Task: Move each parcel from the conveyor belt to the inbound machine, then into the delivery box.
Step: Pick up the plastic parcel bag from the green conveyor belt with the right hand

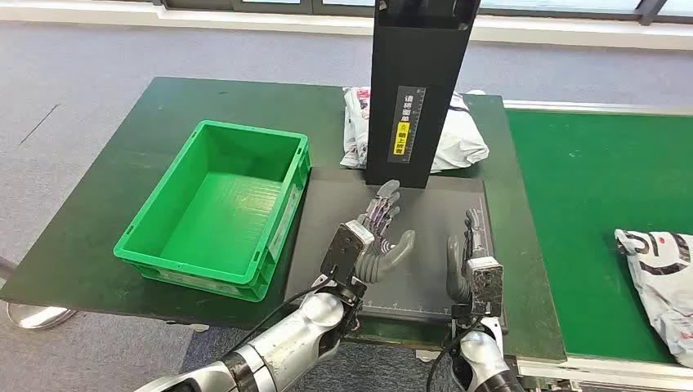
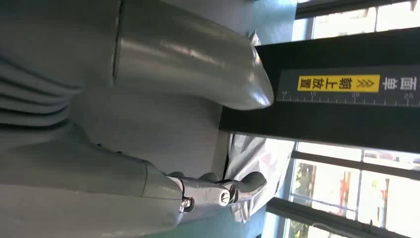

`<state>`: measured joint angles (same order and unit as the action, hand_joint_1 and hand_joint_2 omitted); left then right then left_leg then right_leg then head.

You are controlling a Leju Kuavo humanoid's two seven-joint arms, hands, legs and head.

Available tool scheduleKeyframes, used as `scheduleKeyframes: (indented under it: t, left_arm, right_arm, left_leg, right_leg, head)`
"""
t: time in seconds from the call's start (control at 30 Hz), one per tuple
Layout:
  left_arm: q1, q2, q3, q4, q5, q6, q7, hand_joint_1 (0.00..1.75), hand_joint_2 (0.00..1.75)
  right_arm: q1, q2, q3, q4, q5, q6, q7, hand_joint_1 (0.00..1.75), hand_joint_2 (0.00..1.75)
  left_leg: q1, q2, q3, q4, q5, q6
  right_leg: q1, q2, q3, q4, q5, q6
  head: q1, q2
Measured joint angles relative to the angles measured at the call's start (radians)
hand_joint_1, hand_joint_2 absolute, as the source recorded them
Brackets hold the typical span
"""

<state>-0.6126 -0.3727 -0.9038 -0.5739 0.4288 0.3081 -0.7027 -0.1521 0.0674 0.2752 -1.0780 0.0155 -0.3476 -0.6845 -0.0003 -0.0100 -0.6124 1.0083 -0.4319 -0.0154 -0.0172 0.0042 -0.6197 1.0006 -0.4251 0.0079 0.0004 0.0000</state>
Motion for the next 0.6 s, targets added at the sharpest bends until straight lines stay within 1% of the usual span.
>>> scheduleKeyframes:
  t: [0.13, 0.3, 0.4, 0.47, 0.53, 0.6]
  left_arm:
    - [-0.012, 0.000, -0.023, 0.013, 0.027, 0.002, 0.000, 0.00, 1.75]
    - [-0.015, 0.000, -0.026, 0.016, 0.031, 0.003, 0.000, 0.00, 1.75]
    - [-0.035, 0.000, -0.051, 0.046, 0.068, 0.008, 0.002, 0.00, 1.75]
    - [-0.058, 0.002, -0.074, 0.083, 0.074, 0.054, 0.003, 0.00, 1.75]
    - [-0.069, 0.003, -0.082, 0.103, 0.030, 0.116, 0.002, 0.00, 1.75]
    - [-0.070, 0.003, -0.080, 0.107, -0.006, 0.144, 0.002, 0.00, 1.75]
  right_arm:
    - [0.004, 0.012, -0.033, 0.000, 0.019, 0.024, 0.007, 0.00, 1.75]
    - [0.004, 0.014, -0.038, 0.000, 0.022, 0.027, 0.008, 0.00, 1.75]
    - [-0.002, 0.028, -0.082, 0.000, 0.052, 0.028, 0.006, 0.00, 1.75]
    - [-0.021, 0.042, -0.136, 0.003, 0.135, -0.013, 0.006, 0.00, 1.75]
    - [-0.037, 0.049, -0.173, 0.012, 0.218, -0.059, 0.012, 0.00, 1.75]
    - [-0.040, 0.049, -0.190, 0.020, 0.248, -0.073, 0.013, 0.00, 1.75]
  left_leg:
    - [0.000, 0.000, 0.000, 0.000, 0.000, 0.000]
    - [0.000, 0.000, 0.000, 0.000, 0.000, 0.000]
    - [0.000, 0.000, 0.000, 0.000, 0.000, 0.000]
    - [0.000, 0.000, 0.000, 0.000, 0.000, 0.000]
    - [0.000, 0.000, 0.000, 0.000, 0.000, 0.000]
    - [0.000, 0.000, 0.000, 0.000, 0.000, 0.000]
  right_leg:
    - [0.000, 0.000, 0.000, 0.000, 0.000, 0.000]
    - [0.000, 0.000, 0.000, 0.000, 0.000, 0.000]
    - [0.000, 0.000, 0.000, 0.000, 0.000, 0.000]
    - [0.000, 0.000, 0.000, 0.000, 0.000, 0.000]
    - [0.000, 0.000, 0.000, 0.000, 0.000, 0.000]
    - [0.000, 0.000, 0.000, 0.000, 0.000, 0.000]
  head:
    - [0.000, 0.000]
    - [0.000, 0.000]
    - [0.000, 0.000]
    - [0.000, 0.000]
    - [0.000, 0.000]
    - [0.000, 0.000]
